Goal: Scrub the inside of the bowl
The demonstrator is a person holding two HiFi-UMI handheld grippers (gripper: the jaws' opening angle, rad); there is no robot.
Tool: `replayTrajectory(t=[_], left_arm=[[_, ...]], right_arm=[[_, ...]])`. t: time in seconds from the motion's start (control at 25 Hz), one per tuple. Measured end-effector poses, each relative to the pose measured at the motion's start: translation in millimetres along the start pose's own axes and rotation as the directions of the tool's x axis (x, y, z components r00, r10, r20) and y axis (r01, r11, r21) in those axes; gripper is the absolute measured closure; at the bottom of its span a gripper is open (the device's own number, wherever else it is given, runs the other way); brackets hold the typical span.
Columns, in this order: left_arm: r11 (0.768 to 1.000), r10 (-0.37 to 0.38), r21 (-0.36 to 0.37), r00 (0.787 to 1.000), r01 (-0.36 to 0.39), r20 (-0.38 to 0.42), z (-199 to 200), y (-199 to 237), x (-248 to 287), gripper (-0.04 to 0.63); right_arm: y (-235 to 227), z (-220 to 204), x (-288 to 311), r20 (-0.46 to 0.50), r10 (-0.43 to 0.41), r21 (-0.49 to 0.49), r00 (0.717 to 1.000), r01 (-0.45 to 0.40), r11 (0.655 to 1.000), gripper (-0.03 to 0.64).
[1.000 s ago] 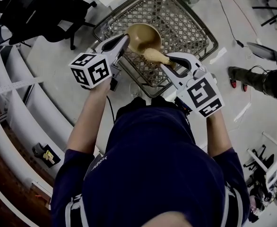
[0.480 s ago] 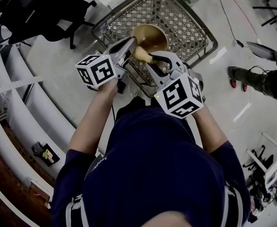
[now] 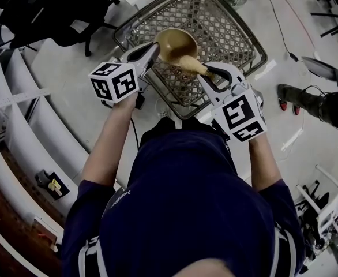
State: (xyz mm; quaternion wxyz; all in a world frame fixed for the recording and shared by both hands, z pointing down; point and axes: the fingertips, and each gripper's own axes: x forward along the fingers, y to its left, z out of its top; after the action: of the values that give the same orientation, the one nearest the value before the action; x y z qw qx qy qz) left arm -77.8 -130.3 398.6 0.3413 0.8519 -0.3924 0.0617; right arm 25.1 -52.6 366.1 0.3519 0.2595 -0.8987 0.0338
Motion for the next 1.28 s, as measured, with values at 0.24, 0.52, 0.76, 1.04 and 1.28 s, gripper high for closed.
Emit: replayTrajectory(t=[0.24, 0.52, 0.76, 1.04, 1.28], left_arm=[[0.988, 0.045, 0.154, 0.995, -0.031, -0.091, -5.6, 7.7, 5.2, 0.586], [0.983, 0.083, 0.168, 0.994, -0.069, -0.074, 4.5, 23.3, 6.6, 0.588], [0.969, 0.121, 0.227, 0.986, -0.092, -0.114, -1.2, 28.2, 8.7, 0.588], [0.935, 0.129, 0.353, 0.965, -0.041, -0.23, -30.8, 9.7, 27.9, 0.588], [0.932, 0.131, 0.361, 0.948, -0.019, -0.289, -46.8, 5.1, 39.4, 0.588]], right_arm=[[-18.5, -2.1, -0.8, -0.003, -0.013, 0.023, 1.0, 0.013, 1.0, 0.548], [-14.4, 2.8, 2.5, 0.022, 0.053, 0.041, 0.998, -0.054, 0.998, 0.548], [-32.3, -3.8, -2.6, 0.068, 0.059, 0.116, 0.996, -0.066, 0.991, 0.548], [-59.7, -28.6, -9.3, 0.108, 0.018, 0.219, 0.994, -0.042, 0.975, 0.552], [-58.3, -44.3, -11.8, 0.125, 0.028, 0.261, 0.992, -0.06, 0.964, 0.552]])
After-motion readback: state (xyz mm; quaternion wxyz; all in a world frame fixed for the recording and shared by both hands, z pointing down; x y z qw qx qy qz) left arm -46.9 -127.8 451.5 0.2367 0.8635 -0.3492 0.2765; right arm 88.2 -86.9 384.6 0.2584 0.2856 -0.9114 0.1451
